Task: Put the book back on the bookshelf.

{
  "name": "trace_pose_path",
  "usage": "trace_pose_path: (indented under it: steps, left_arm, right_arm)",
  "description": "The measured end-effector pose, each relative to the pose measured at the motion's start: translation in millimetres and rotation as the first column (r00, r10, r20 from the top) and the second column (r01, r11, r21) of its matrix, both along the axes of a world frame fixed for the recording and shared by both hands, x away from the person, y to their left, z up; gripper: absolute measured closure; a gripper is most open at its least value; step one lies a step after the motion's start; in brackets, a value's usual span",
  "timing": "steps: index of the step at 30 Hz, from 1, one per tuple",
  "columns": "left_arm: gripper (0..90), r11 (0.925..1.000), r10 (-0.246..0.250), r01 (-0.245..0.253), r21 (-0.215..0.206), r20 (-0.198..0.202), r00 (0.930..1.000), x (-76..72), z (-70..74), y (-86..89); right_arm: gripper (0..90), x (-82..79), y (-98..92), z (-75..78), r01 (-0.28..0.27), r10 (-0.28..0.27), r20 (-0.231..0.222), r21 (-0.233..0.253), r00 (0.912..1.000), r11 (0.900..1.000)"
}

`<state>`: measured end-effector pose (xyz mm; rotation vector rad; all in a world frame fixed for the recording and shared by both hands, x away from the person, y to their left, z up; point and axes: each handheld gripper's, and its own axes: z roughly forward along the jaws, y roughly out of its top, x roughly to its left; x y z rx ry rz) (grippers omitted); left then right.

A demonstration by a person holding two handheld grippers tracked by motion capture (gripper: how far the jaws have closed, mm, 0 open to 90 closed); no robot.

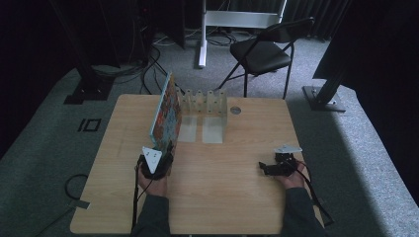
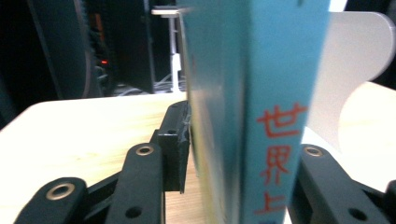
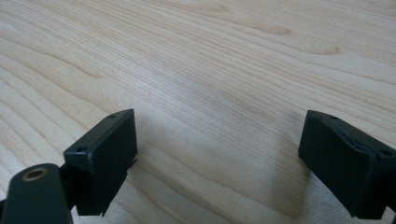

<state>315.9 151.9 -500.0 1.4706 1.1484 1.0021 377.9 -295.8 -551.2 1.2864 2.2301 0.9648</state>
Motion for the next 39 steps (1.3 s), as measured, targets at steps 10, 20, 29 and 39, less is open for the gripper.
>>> trace_pose_path:
  steps: [10, 20, 29, 39]
  left_arm:
    - [57.8, 0.9977, -0.061, 0.061, 0.031, 0.000, 0.9981, -8.1, 3.4, 10.0]
    - [56.1, 0.9822, -0.155, 0.158, 0.101, -0.040, 0.9871, -16.4, 4.5, 20.4]
    - [56.0, 0.9578, -0.247, 0.255, 0.132, -0.079, 0.9659, -20.6, 5.0, 26.8]
    - [55.9, 0.9471, -0.289, 0.300, 0.116, -0.102, 0.9520, -25.5, 6.0, 41.9]
  right_arm:
    - [11.2, 0.0, 0.0, 0.0, 0.000, 0.000, 0.000, 0.000, 1.0000, 1.000]
    - [11.2, 0.0, 0.0, 0.0, 0.000, 0.000, -0.001, 0.000, 1.0000, 1.000]
    - [11.2, 0.0, -0.1, 0.0, 0.000, 0.000, 0.000, 0.000, 1.0000, 1.000]
    - [11.2, 0.0, 0.0, 0.0, 0.000, 0.000, 0.000, 0.000, 1.0000, 1.000]
